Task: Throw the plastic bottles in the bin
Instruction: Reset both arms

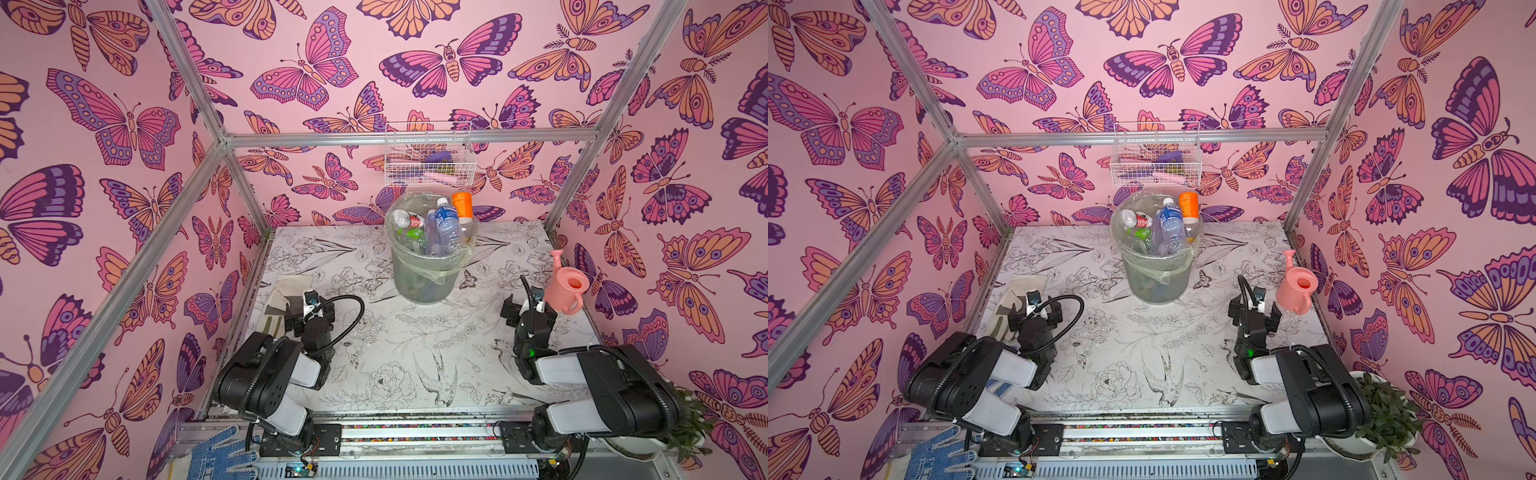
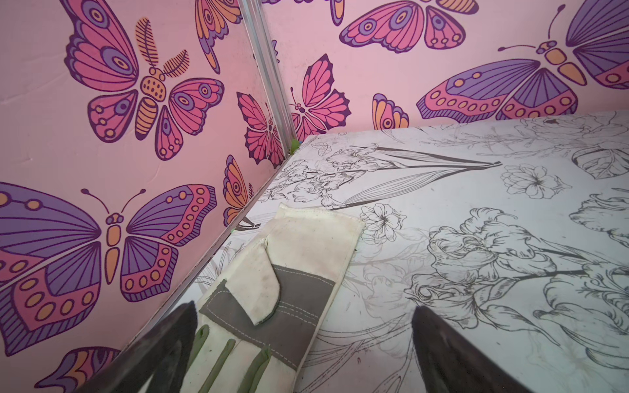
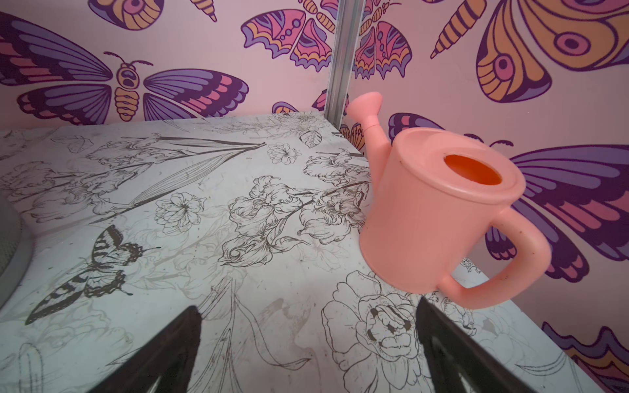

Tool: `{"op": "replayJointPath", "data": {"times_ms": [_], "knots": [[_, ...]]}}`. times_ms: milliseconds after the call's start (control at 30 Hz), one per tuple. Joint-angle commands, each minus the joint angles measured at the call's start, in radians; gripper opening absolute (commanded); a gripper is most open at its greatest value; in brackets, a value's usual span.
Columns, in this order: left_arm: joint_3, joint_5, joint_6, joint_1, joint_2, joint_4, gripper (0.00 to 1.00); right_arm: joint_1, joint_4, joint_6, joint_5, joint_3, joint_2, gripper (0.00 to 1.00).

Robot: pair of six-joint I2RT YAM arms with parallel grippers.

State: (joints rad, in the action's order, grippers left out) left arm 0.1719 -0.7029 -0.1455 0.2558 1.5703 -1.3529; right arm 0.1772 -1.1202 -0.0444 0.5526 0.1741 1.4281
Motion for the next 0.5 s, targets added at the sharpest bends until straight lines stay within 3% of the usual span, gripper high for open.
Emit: {"op": "replayJointPath", "data": {"times_ms": [0,167,333,467], "knots": [[-0.023,0.034,0.015,-0.005,-0.004,-0.071,1.0,-0.005,-0.106,0.016,-0.037,-0.013,0.011,0.99],[-0.048,0.073,0.023,-0.006,-0.023,-0.072,1.0,-0.006,-0.147,0.056,-0.134,-0.005,0.078,0.99],[-0.055,0.134,0.004,-0.004,-0.021,-0.071,1.0,-0.007,-0.305,0.076,-0.16,-0.036,0.172,0.99],[-0.05,0.265,-0.05,-0.003,0.002,-0.072,1.0,-0.008,-0.296,0.074,-0.168,-0.042,0.16,0.99]]}}
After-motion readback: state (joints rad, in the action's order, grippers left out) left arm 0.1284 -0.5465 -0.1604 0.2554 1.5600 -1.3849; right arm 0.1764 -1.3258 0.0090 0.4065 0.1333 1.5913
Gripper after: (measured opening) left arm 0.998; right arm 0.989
